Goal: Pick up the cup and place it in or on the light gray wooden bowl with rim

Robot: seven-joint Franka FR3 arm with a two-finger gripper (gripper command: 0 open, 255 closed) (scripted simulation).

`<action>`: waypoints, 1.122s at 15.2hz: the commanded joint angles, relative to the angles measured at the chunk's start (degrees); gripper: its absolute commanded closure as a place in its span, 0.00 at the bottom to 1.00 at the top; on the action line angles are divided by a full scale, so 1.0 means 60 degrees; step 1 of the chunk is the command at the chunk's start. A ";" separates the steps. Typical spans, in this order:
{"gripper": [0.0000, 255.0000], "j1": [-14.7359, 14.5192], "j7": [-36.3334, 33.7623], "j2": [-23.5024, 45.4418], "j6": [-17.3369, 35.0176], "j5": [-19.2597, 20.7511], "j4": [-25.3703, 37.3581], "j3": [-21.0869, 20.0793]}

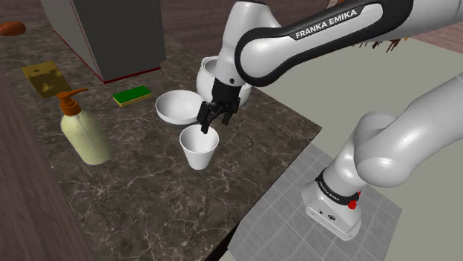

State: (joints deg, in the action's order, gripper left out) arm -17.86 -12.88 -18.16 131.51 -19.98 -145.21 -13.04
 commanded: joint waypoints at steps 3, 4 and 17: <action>0.00 -0.0095 0.0055 0.0438 0.0655 -0.0158 -0.0164 -0.0117; 0.00 -0.0111 0.0065 0.0542 0.0803 -0.0183 -0.0204 -0.0142; 1.00 -0.0152 0.0092 0.0823 0.1186 -0.0247 -0.0298 -0.0205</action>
State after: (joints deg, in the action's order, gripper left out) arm -18.77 -12.33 -13.22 138.63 -21.46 -147.00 -14.26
